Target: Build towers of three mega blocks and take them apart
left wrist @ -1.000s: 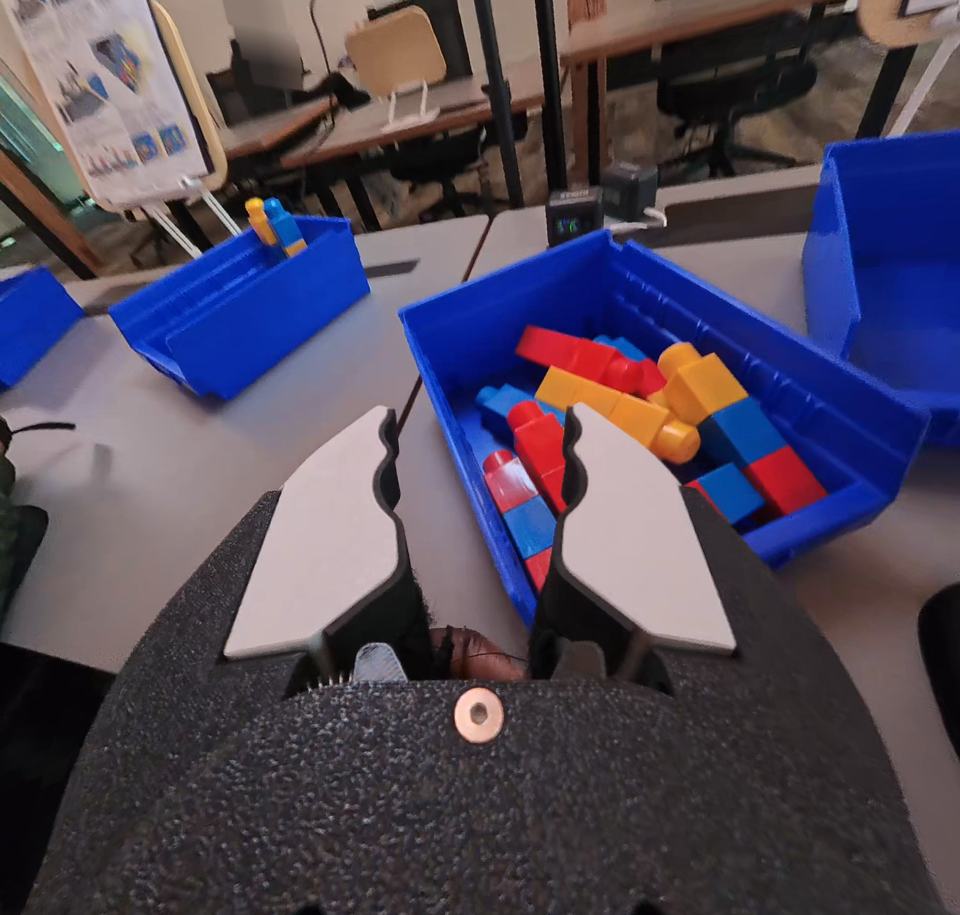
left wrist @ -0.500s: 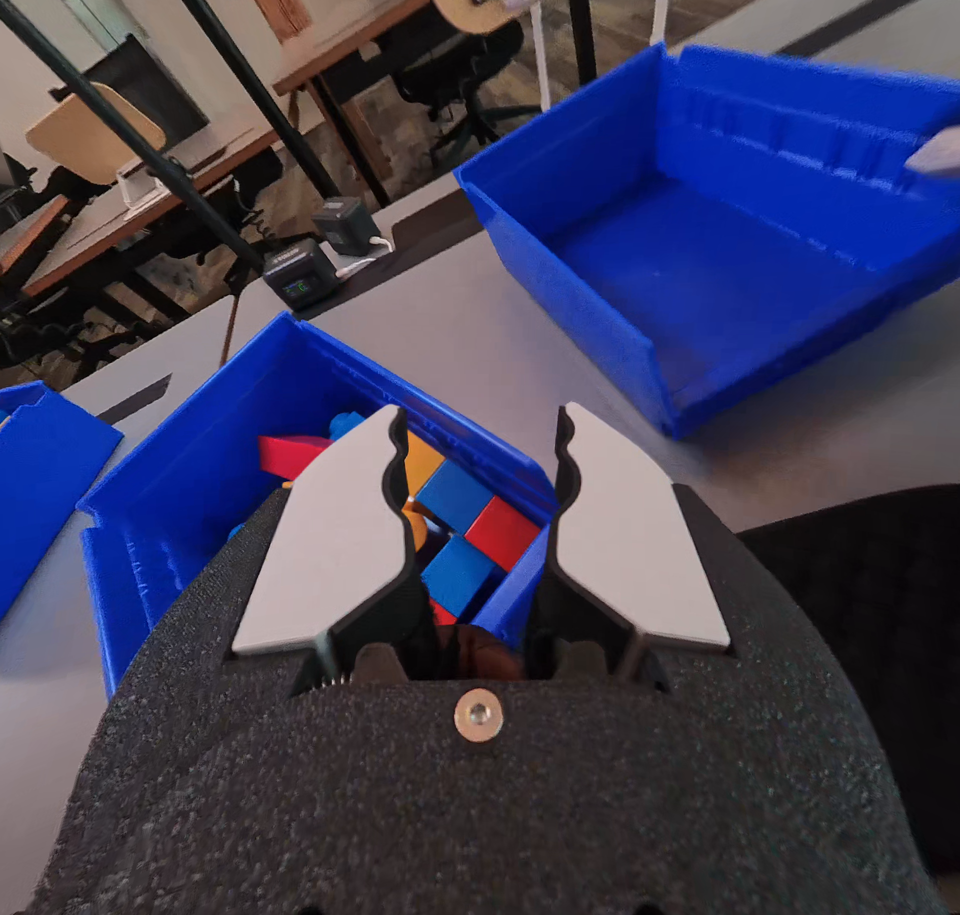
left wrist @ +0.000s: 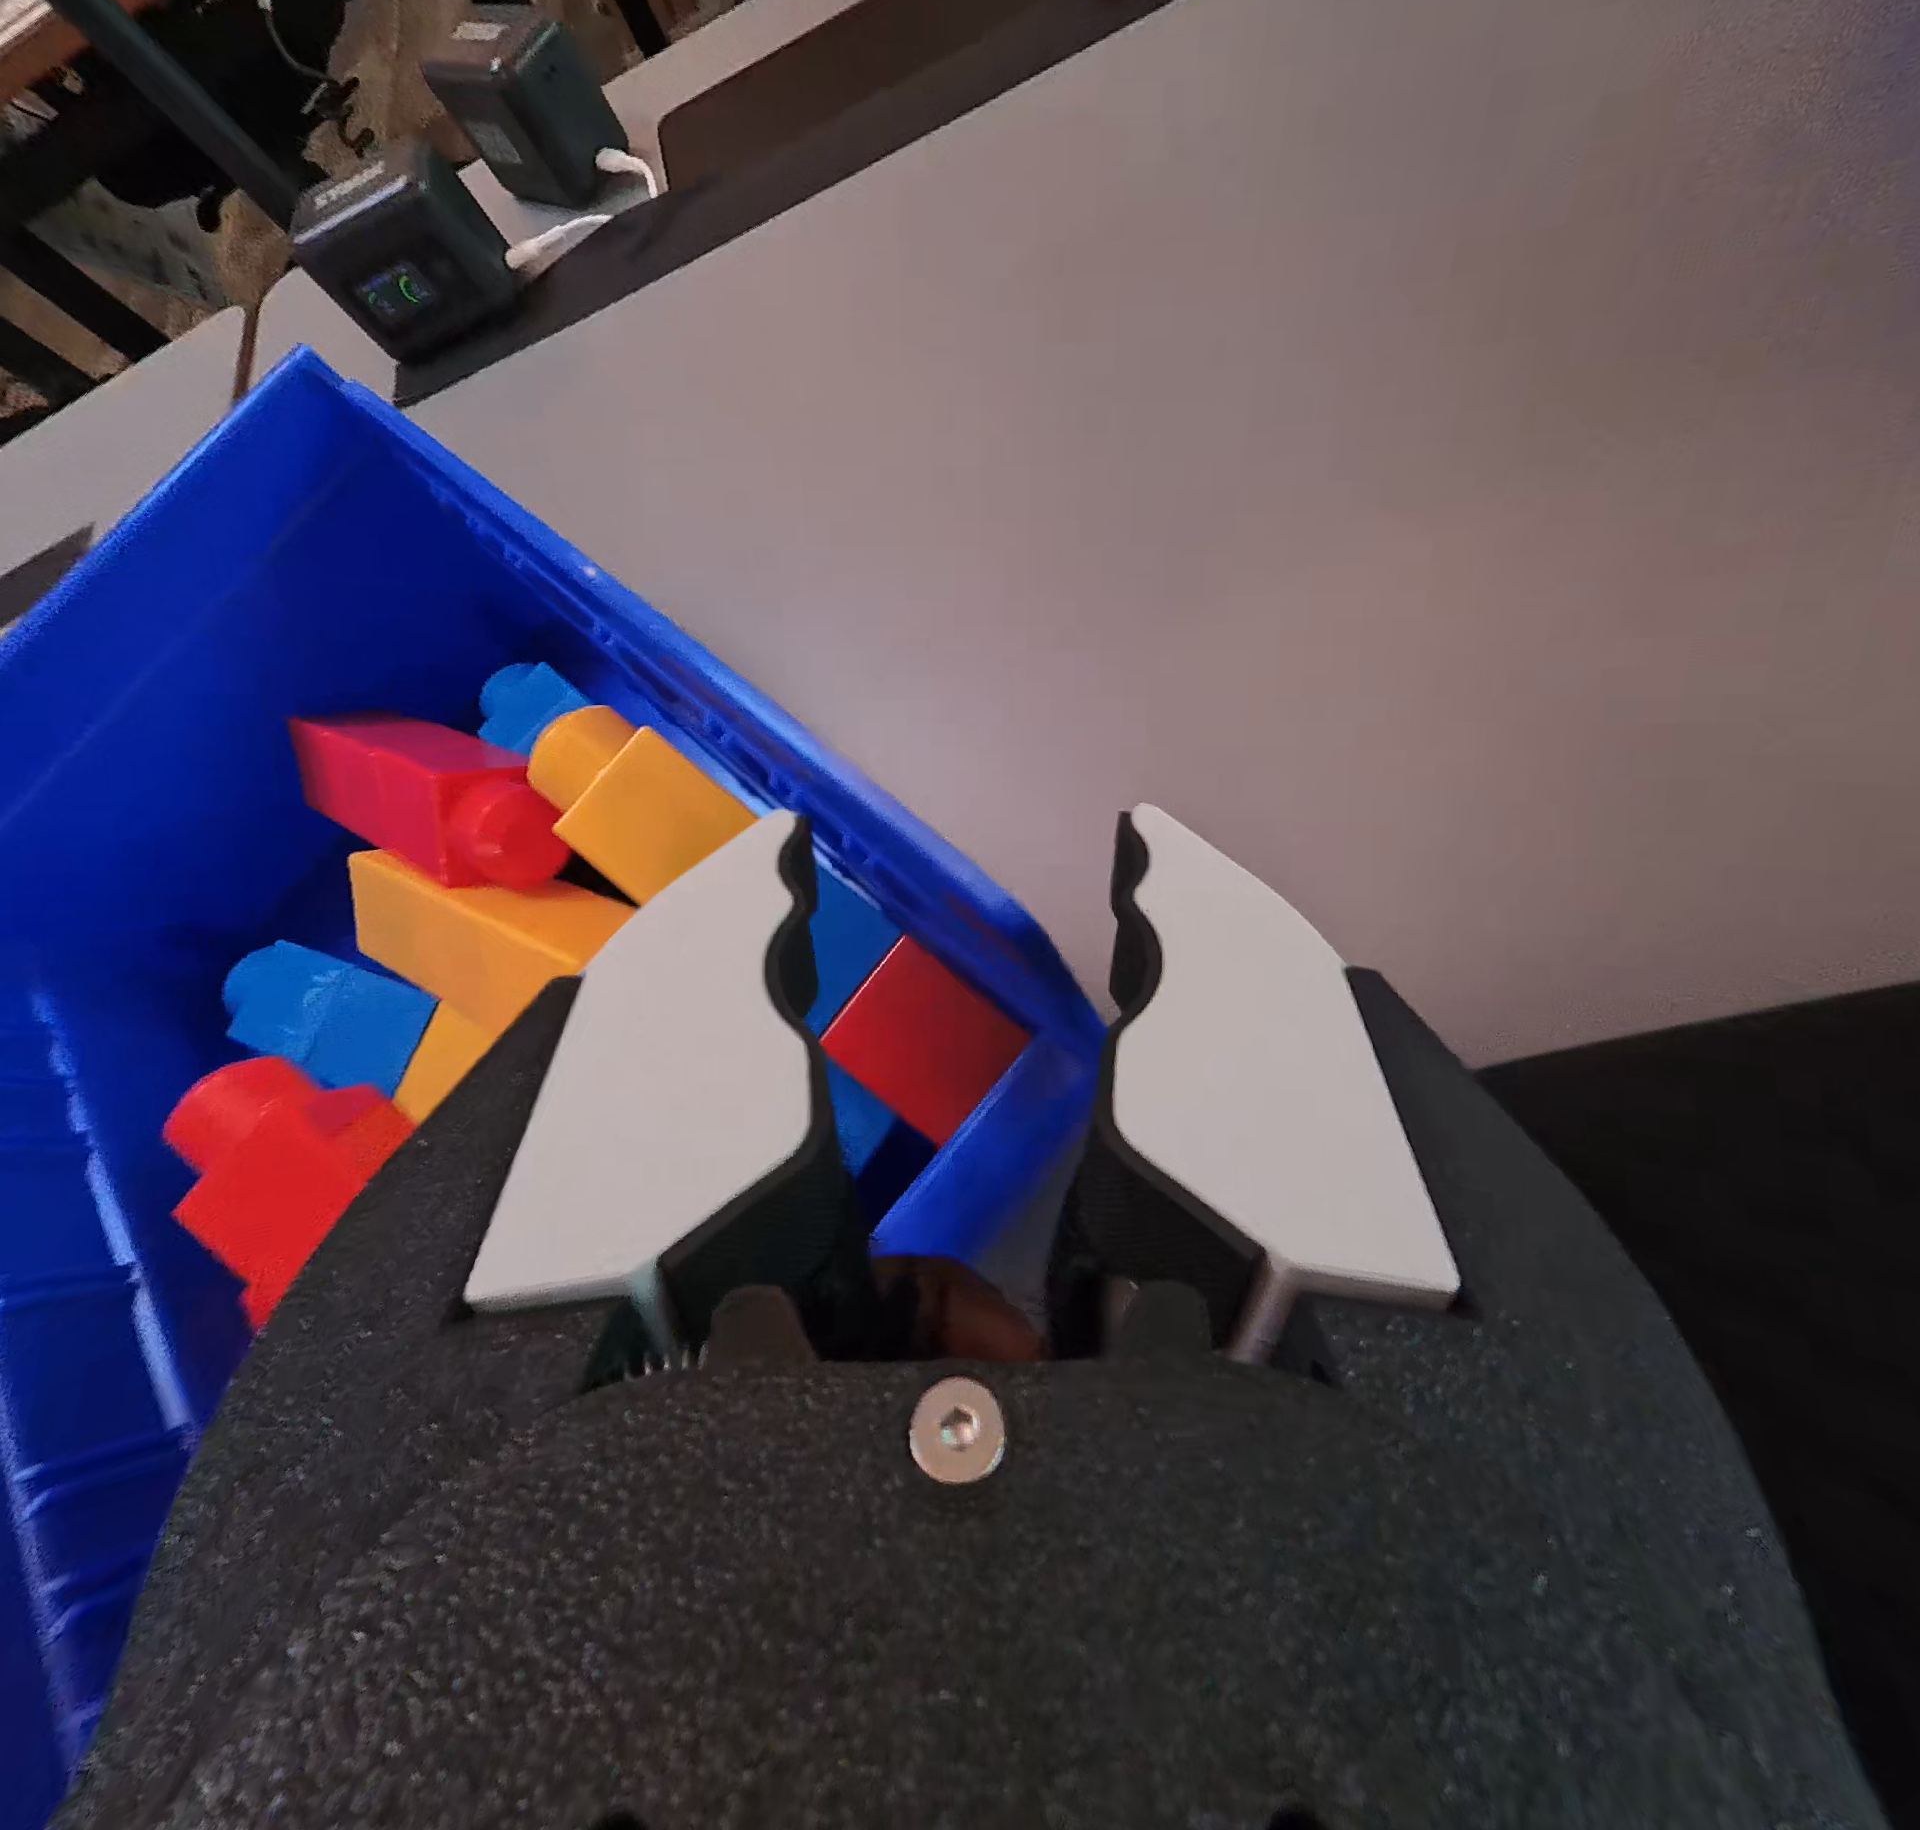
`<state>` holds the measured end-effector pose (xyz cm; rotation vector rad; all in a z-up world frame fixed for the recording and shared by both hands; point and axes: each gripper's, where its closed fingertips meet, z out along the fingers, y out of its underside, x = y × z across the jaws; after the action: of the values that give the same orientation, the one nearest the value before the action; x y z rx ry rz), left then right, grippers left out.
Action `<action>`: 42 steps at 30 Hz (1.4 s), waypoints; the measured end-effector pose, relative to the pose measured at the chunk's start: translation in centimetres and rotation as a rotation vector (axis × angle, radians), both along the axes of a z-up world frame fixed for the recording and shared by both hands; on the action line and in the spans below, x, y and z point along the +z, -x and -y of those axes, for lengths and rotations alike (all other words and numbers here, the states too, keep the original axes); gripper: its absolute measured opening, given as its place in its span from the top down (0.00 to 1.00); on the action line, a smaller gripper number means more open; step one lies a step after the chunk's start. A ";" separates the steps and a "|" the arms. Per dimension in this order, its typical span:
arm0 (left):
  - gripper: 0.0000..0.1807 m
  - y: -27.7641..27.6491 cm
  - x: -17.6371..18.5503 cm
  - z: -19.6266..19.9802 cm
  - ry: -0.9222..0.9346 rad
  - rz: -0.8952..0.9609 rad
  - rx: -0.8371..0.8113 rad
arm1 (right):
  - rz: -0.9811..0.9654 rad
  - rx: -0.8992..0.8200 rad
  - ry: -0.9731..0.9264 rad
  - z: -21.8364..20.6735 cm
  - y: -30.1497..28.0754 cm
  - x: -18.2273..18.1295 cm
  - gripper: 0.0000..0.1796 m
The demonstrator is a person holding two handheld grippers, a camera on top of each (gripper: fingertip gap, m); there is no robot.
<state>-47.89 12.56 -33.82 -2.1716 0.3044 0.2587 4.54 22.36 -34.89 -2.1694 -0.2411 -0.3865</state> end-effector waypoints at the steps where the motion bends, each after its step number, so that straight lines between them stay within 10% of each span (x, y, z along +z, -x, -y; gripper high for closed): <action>1: 0.71 -0.1 -0.3 -0.4 -0.011 0.009 0.011 | 0.027 -0.026 0.005 0.6 -1.5 0.0 0.93; 22: 0.78 -18.2 -0.5 -2.5 -0.071 0.027 -0.419 | -0.002 0.255 -0.074 2.8 -6.1 0.2 0.94; 27: 0.74 -18.4 -0.5 -2.2 -0.047 0.092 -0.433 | 0.025 0.298 -0.110 2.7 -6.2 0.2 0.89; 31: 0.70 -17.3 2.0 -1.3 -0.089 0.216 -0.448 | -0.110 0.305 -0.132 3.4 -5.8 0.5 0.64; 37: 0.73 -11.4 6.4 -3.6 -0.227 0.329 -0.276 | -0.238 0.317 -0.475 4.0 -5.2 6.7 0.67; 42: 0.66 -12.4 2.0 -5.5 0.048 0.221 -0.401 | -0.150 0.342 -0.462 3.9 -3.9 6.9 0.67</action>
<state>-35.54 18.05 -31.83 -2.1075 0.6113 -0.2141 8.49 18.45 -27.97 -1.6548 -0.3899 -0.0715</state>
